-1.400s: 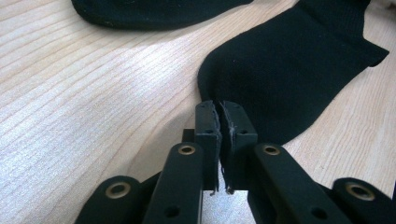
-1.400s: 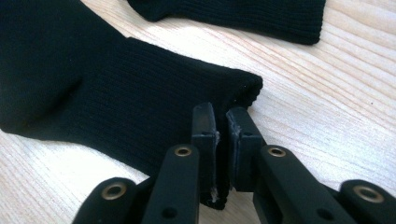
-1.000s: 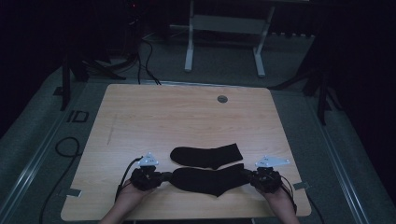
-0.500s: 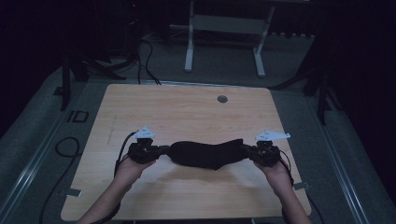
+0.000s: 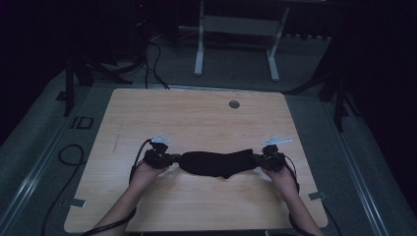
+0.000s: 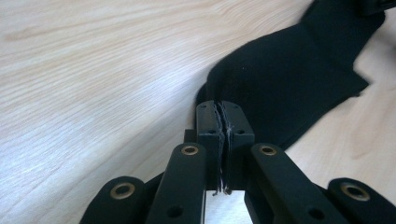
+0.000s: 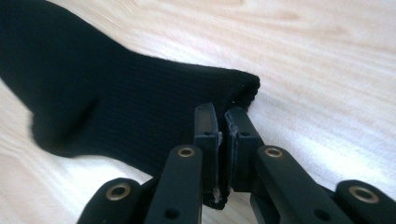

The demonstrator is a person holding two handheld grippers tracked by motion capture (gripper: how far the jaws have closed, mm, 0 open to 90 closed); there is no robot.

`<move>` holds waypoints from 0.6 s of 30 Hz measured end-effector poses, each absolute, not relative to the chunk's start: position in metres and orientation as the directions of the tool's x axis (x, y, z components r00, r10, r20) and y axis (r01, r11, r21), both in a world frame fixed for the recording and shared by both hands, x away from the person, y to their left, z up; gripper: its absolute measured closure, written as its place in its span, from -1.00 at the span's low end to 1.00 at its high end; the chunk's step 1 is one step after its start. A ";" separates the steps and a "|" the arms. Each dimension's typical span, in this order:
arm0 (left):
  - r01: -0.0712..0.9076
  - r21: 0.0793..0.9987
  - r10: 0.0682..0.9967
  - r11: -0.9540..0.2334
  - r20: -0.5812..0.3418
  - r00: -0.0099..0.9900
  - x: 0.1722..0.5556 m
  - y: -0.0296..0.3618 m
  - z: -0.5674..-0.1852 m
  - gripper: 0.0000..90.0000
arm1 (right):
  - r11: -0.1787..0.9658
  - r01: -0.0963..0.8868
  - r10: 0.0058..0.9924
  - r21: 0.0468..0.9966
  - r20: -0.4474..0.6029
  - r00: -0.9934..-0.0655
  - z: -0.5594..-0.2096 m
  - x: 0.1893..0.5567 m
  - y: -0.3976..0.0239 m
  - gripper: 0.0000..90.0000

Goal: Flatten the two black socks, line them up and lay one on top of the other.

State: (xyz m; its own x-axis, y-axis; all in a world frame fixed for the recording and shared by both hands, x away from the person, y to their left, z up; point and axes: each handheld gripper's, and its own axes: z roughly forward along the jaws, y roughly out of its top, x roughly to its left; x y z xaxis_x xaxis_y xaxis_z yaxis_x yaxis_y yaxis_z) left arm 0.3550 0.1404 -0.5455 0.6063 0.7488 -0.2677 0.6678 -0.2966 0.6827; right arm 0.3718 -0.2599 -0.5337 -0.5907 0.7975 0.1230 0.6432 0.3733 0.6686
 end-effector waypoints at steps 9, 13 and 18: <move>0.701 0.645 0.752 -0.302 -0.290 0.591 0.363 0.142 -0.563 0.95 | 0.389 0.653 0.806 0.650 0.102 -0.583 -0.547 0.376 -0.257 0.86; 0.696 0.646 0.757 -0.314 -0.272 0.594 0.362 0.140 -0.563 0.94 | 0.387 0.653 0.806 0.652 0.104 -0.582 -0.547 0.376 -0.256 0.85; 0.679 0.656 0.757 -0.331 -0.245 0.606 0.361 0.138 -0.561 0.90 | 0.384 0.656 0.804 0.650 0.114 -0.584 -0.547 0.377 -0.256 0.76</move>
State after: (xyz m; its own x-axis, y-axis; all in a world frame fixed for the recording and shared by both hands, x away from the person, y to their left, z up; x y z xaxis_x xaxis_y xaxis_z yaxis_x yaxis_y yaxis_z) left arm 0.3611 0.1378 -0.5608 0.6059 0.7569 -0.2451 0.6787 -0.3310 0.6556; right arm 0.3769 -0.2560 -0.5474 -0.5837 0.8039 0.1140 0.6557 0.3838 0.6502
